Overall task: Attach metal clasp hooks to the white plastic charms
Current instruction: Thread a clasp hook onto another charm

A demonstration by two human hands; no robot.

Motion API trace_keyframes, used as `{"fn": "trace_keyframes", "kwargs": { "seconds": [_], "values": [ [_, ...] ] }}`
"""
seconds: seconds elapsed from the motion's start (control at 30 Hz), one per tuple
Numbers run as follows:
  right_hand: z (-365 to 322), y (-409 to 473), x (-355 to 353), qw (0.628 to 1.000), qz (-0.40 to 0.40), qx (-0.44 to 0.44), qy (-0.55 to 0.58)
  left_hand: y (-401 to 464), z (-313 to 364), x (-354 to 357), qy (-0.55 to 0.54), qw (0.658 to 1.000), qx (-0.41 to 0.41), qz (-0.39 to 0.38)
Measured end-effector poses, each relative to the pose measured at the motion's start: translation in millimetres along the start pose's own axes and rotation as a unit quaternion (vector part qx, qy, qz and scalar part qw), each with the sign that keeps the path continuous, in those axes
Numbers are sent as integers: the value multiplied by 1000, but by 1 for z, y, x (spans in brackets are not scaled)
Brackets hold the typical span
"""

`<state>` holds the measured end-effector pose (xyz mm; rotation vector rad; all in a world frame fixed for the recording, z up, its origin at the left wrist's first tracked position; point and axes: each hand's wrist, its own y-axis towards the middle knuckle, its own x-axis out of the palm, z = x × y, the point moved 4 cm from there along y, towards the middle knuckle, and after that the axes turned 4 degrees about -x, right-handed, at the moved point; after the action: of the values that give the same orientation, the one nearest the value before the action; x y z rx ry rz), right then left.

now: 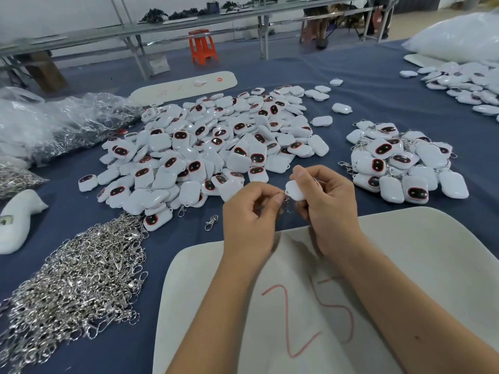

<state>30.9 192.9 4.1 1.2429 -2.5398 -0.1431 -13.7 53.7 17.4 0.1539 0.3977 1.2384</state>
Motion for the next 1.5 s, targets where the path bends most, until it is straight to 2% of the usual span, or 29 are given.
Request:
{"fn": "trace_keyframes", "kwargs": {
  "seconds": [0.1, 0.17, 0.5, 0.57, 0.63, 0.7, 0.77, 0.9, 1.0, 1.13, 1.2, 1.4, 1.5],
  "values": [
    [-4, -2, -1, 996, -6, -34, -82, 0, 7, -4, 171, 982, 83, 15],
    [-7, -5, 1, 992, -22, -53, -108, 0, 11, -5, 236, 966, 106, 23],
    [-18, -13, 9, 977, -79, -121, -157, 0, 14, -3, 344, 931, 116, 41],
    [-14, -11, 9, 985, -72, -100, -125, -2, 13, -5, 298, 946, 104, 81],
    [-9, -9, 10, 996, -73, -42, -40, -3, 10, -10, 152, 979, 68, 118],
    [-5, -8, 12, 996, -81, 4, 28, -1, 3, -10, -13, 994, -15, 104],
    [-4, -6, 12, 994, -88, 16, 57, 2, -5, -6, -120, 987, -82, 74],
    [0, -4, 12, 995, -79, 21, 58, 3, -11, -3, -188, 973, -126, 51],
    [2, -4, 11, 997, -53, 32, 48, 3, -12, -2, -115, 987, -102, 57],
    [2, -3, 9, 998, -16, 40, 41, 2, 0, -7, 54, 997, 4, 55],
    [1, -4, 7, 999, -12, 37, 28, 2, 3, -9, 131, 989, 42, 49],
    [-3, -7, 6, 998, -36, 2, -49, 1, 13, -2, 295, 949, 82, 75],
    [-3, -7, 7, 996, -38, -17, -76, -2, 14, -1, 293, 948, 85, 88]
  ]
}}
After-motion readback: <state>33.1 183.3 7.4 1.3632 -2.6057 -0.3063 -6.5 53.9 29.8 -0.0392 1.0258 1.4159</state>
